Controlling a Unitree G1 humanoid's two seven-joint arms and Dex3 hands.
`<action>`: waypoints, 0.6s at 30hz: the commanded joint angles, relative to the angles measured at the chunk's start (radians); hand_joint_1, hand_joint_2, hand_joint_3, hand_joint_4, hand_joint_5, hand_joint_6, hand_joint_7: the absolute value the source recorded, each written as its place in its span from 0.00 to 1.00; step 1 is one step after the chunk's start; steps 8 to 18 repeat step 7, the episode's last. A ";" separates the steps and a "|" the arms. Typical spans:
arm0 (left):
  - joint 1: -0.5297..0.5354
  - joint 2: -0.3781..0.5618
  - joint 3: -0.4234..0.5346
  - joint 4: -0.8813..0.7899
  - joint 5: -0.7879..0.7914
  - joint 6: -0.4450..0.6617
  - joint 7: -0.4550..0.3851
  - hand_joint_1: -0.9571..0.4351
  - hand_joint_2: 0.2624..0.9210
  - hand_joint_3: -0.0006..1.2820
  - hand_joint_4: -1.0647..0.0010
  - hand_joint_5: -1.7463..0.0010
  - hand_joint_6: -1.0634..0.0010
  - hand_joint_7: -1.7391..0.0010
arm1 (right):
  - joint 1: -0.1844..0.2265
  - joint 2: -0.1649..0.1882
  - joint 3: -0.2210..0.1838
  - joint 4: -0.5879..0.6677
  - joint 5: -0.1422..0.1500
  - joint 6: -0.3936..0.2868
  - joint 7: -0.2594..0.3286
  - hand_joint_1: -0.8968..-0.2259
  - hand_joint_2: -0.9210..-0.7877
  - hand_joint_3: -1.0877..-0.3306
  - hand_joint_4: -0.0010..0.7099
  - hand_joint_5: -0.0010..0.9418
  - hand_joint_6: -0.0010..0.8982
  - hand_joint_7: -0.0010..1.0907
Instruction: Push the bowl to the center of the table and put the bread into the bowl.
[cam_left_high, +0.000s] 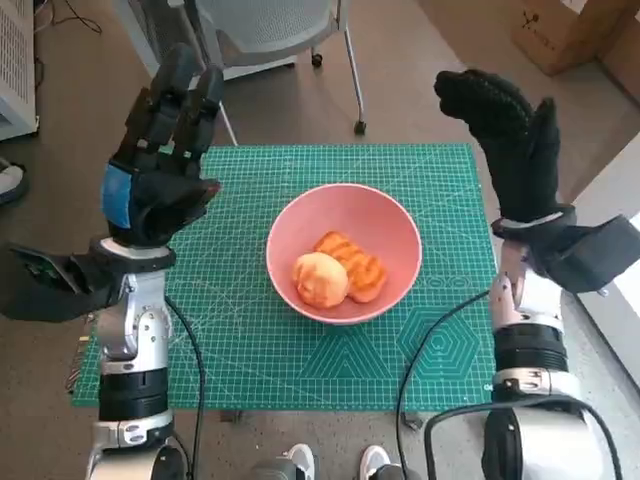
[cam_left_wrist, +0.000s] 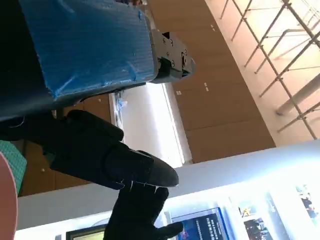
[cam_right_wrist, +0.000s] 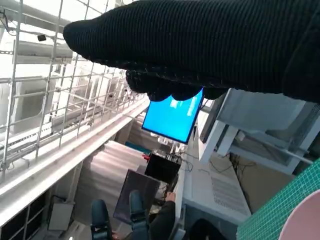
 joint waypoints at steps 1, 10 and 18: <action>0.014 -0.002 0.008 -0.005 -0.013 -0.009 -0.009 0.24 1.00 0.05 0.92 0.99 0.79 0.96 | -0.002 -0.007 0.009 0.002 -0.018 0.007 -0.015 0.45 0.00 0.70 0.32 0.00 0.42 0.01; 0.011 -0.006 0.007 -0.007 -0.010 -0.015 -0.009 0.25 1.00 0.06 0.92 0.99 0.80 0.95 | -0.008 -0.006 0.017 0.000 -0.024 0.012 -0.029 0.47 0.00 0.70 0.32 0.00 0.42 0.01; 0.011 -0.006 0.007 -0.007 -0.010 -0.015 -0.009 0.25 1.00 0.06 0.92 0.99 0.80 0.95 | -0.008 -0.006 0.017 0.000 -0.024 0.012 -0.029 0.47 0.00 0.70 0.32 0.00 0.42 0.01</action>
